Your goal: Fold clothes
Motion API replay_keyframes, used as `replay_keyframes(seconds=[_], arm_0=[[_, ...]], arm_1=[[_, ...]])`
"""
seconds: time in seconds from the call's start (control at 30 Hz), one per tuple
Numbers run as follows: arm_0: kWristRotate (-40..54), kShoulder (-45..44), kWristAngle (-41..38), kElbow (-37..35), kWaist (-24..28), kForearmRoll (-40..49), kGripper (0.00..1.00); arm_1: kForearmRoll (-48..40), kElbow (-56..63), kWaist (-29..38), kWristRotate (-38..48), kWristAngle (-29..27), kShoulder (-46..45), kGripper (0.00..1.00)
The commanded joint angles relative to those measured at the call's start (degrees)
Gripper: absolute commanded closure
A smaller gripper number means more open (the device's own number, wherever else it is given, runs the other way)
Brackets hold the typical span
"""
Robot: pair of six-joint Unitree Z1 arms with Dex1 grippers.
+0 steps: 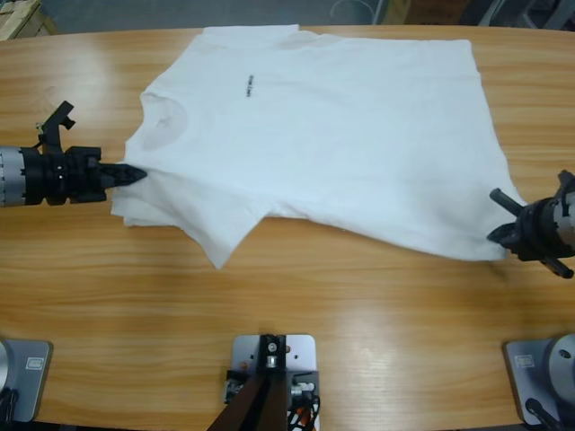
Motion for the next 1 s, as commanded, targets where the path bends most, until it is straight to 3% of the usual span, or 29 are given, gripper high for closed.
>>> replay_keyframes(seconds=[0.03,0.3,0.63,1.0], arm_0=[[2.72,-1.5,-1.99,0.44,4.36,2.68,1.0],[4.48,-0.64,-3.75,-0.42,5.73,2.68,1.0],[6.75,-1.06,-5.49,-3.25,9.74,4.03,1.0],[7.98,4.76,-5.89,-6.66,10.79,4.61,1.0]], arm_1=[[1.55,-3.7,0.11,-6.09,-0.48,1.5,1.0],[1.57,-9.83,-1.33,-13.58,-0.71,6.63,1.0],[1.46,-10.55,-9.89,-21.44,-1.17,6.92,1.0],[1.9,-16.77,-10.33,-30.14,-0.6,13.84,1.0]])
